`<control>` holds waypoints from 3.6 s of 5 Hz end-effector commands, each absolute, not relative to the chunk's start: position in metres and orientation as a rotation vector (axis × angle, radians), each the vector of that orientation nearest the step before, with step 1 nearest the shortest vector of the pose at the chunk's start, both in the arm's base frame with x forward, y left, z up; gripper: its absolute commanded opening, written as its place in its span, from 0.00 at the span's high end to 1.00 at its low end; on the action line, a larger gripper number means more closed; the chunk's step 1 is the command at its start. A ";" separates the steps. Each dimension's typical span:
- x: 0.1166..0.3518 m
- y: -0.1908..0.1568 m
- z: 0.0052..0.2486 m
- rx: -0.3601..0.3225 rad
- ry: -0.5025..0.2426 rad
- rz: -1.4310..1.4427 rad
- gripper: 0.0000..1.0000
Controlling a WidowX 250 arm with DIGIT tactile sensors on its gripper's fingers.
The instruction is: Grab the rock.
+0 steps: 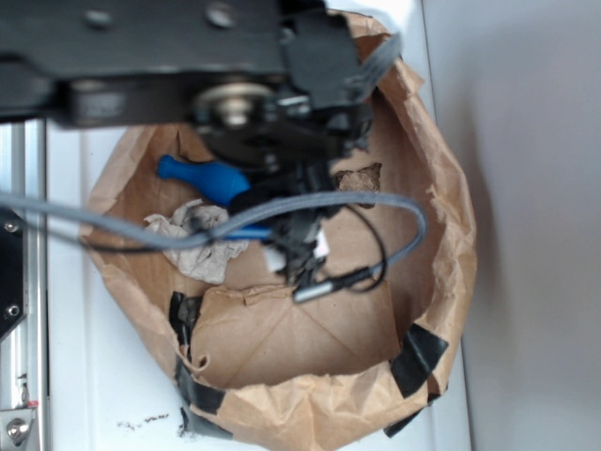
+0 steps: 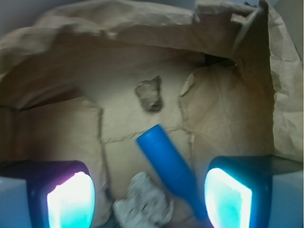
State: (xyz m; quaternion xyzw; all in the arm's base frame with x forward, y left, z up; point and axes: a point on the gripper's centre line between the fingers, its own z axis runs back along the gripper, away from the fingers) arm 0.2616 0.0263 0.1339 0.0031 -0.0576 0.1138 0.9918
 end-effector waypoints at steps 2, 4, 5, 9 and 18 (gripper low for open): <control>0.315 0.105 0.105 0.071 -0.143 0.382 0.00; 0.315 0.076 0.122 -0.089 -0.209 0.256 0.00; 0.311 0.056 0.124 -0.119 -0.227 0.179 0.00; 0.326 0.028 0.096 -0.081 -0.268 0.093 0.00; 0.289 0.066 0.150 -0.136 -0.368 0.241 1.00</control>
